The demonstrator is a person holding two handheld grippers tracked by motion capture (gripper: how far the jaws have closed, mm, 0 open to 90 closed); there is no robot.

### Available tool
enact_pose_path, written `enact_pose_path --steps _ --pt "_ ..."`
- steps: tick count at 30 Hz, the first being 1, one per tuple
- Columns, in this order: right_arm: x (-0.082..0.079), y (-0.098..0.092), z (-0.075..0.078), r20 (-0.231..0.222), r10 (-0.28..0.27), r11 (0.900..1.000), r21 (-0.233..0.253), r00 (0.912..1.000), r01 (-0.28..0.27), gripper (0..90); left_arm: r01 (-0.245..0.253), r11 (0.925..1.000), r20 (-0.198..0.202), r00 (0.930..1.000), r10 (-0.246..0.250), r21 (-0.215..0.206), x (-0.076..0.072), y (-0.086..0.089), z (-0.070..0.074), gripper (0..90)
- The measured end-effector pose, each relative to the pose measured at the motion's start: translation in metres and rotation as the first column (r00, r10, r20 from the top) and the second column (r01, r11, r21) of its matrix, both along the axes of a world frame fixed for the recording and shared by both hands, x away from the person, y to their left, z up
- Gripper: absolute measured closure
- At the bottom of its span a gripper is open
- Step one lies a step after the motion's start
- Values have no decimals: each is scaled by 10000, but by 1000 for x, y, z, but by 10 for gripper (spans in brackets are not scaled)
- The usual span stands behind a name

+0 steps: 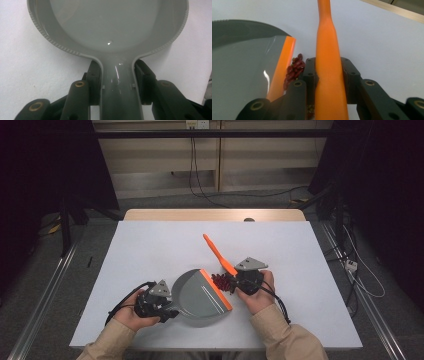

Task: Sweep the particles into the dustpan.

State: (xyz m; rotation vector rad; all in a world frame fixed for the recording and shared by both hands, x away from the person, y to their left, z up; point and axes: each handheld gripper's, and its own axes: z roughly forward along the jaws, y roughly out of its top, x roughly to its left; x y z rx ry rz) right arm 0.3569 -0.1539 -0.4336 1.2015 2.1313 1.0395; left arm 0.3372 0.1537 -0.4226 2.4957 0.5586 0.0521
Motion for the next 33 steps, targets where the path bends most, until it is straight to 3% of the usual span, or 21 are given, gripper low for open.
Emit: enact_pose_path --steps 13,17,23,33 --pt "-4 14 0 -35 183 9987 469 9998 -181 704 -177 9997 -209 9996 173 -187 0 -3 1 628" --pt "-6 20 -1 42 155 9992 366 9999 -157 703 -175 9997 -231 9996 171 -189 1 -3 1 627" --pt "-6 25 -2 40 119 9979 629 9999 -121 703 24 10000 -235 9997 -25 -45 2 -3 1 628" --pt "-10 37 -2 93 342 9977 584 9994 -346 702 -167 9997 -344 9993 161 -175 2 -4 0 627"
